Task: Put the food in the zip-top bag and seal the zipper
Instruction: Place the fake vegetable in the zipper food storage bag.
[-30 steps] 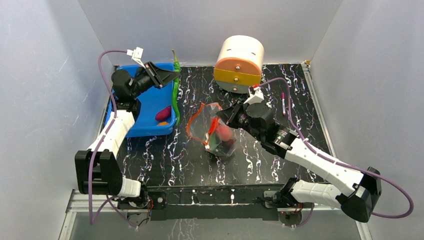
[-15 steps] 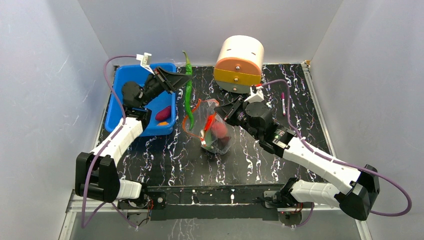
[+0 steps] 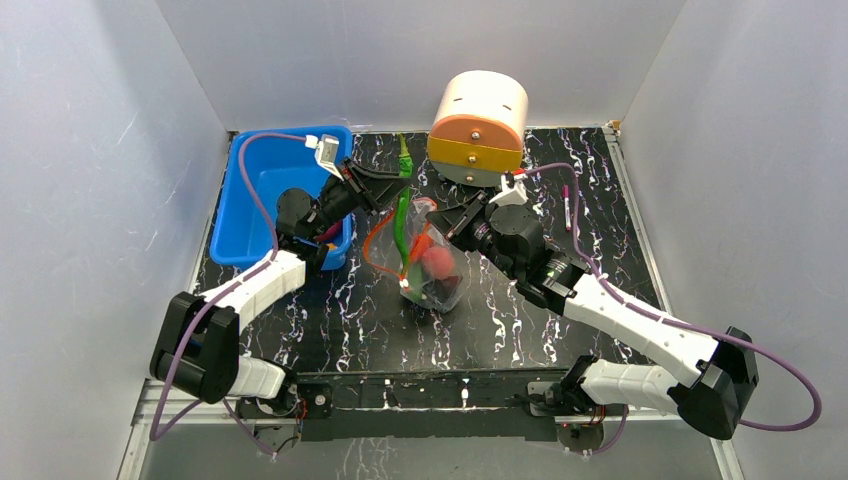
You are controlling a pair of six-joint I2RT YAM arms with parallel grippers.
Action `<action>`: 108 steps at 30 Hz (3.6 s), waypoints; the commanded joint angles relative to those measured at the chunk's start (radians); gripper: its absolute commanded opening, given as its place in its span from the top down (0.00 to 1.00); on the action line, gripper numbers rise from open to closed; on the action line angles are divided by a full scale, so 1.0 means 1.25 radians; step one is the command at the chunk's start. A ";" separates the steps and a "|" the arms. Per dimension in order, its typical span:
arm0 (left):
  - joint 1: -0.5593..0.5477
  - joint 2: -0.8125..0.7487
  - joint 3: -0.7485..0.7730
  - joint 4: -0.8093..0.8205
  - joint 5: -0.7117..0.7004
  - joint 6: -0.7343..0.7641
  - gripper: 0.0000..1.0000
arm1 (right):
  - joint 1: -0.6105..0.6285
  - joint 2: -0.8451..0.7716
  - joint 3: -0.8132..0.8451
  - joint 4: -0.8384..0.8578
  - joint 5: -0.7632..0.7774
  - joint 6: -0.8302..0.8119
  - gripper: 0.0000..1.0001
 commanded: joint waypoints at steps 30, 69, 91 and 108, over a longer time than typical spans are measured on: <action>-0.082 -0.152 -0.224 0.074 -0.069 0.117 0.88 | -0.001 0.012 -0.019 0.172 0.045 0.034 1.00; -0.098 -0.213 -0.186 -0.179 -0.022 0.296 0.77 | -0.001 0.002 -0.026 0.166 -0.013 -0.041 1.00; -0.099 -0.205 -0.165 -0.103 -0.223 -0.026 0.99 | -0.001 0.010 -0.044 0.198 -0.011 -0.074 1.00; -0.139 -0.134 -0.255 0.010 -0.307 -0.104 1.00 | 0.000 0.037 -0.042 0.221 -0.006 -0.048 1.00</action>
